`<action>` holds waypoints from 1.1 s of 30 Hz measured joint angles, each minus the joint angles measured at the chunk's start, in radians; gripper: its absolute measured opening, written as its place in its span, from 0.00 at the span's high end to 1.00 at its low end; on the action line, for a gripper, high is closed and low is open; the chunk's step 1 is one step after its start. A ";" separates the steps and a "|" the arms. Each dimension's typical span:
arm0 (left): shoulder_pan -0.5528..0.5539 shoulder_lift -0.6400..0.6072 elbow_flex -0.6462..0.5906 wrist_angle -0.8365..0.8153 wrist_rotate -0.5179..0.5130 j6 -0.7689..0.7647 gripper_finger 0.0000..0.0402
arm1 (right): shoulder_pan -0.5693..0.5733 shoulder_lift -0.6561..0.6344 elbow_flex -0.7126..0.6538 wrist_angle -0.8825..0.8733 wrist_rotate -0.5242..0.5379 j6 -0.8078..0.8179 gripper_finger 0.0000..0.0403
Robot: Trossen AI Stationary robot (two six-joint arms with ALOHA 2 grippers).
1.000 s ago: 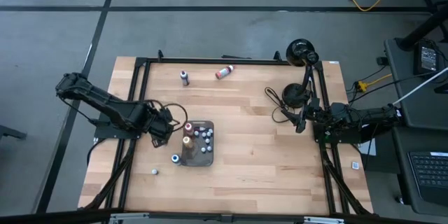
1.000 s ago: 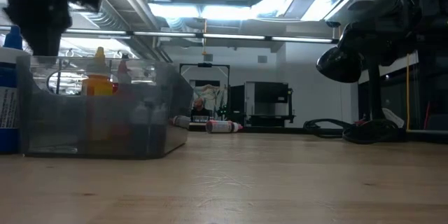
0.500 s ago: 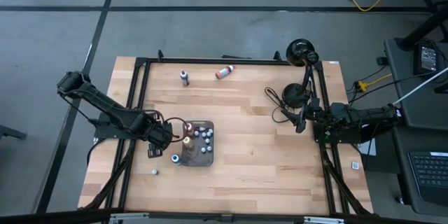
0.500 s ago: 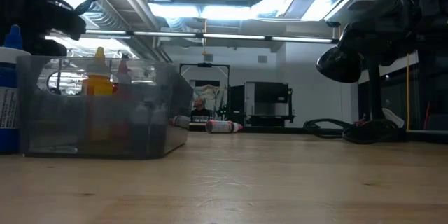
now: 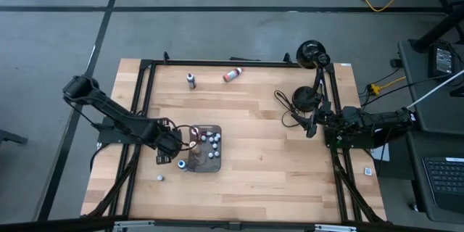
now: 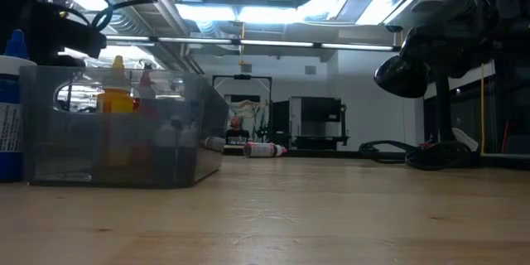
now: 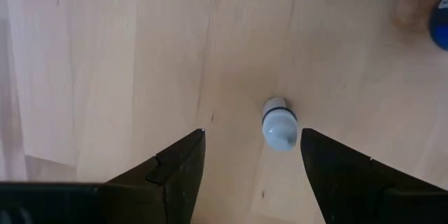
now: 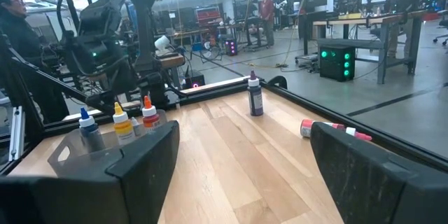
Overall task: Pick & Place food coloring
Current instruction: Put the bottom purple food coloring bottle into the bin
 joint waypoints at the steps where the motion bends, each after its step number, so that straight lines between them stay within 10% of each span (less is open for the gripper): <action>1: 0.000 0.005 -0.002 0.010 0.001 0.000 0.43 | 0.000 0.000 0.000 0.000 0.000 0.000 0.20; 15: 0.000 0.013 -0.031 0.079 0.004 0.026 0.44 | 0.000 0.000 0.000 0.000 0.000 0.000 0.20; 33: 0.014 0.013 -0.031 0.064 0.037 0.015 0.74 | 0.000 0.000 0.000 0.000 0.000 0.000 0.20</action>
